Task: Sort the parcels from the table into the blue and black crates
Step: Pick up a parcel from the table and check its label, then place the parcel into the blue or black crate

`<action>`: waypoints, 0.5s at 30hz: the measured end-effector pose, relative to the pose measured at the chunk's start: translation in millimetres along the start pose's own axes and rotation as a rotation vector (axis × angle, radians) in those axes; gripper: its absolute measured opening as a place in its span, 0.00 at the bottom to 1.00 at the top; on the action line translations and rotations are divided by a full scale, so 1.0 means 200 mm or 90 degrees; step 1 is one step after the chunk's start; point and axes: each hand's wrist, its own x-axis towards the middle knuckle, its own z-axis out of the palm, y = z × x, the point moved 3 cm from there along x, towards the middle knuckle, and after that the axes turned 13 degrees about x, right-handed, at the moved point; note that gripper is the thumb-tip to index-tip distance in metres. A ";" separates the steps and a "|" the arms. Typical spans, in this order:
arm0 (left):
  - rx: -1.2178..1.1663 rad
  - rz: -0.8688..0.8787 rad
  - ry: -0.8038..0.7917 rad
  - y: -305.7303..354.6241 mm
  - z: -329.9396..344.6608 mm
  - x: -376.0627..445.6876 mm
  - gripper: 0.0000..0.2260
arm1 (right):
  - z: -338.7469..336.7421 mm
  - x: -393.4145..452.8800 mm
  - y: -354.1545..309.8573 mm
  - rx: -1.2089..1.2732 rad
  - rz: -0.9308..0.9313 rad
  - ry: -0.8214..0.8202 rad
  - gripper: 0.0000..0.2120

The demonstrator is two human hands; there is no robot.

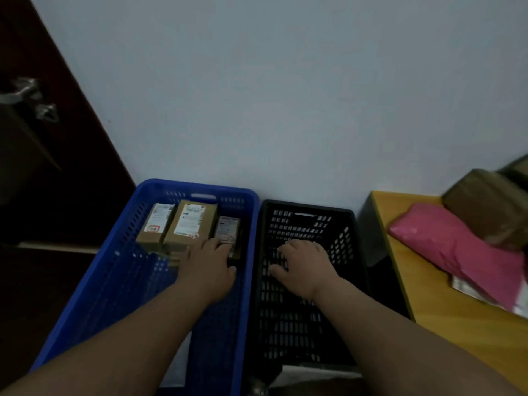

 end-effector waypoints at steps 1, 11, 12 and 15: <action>0.003 0.015 0.007 0.04 -0.01 -0.05 0.26 | -0.01 -0.08 0.04 0.000 0.010 0.011 0.28; 0.047 0.113 0.049 0.57 -0.17 -0.30 0.27 | -0.28 -0.76 0.47 0.008 0.099 0.134 0.22; 0.048 0.121 0.059 0.65 -0.19 -0.30 0.27 | -0.30 -0.82 0.54 0.016 0.109 0.140 0.22; 0.035 0.150 0.073 0.93 -0.21 -0.33 0.26 | -0.36 -1.00 0.76 0.043 0.140 0.135 0.21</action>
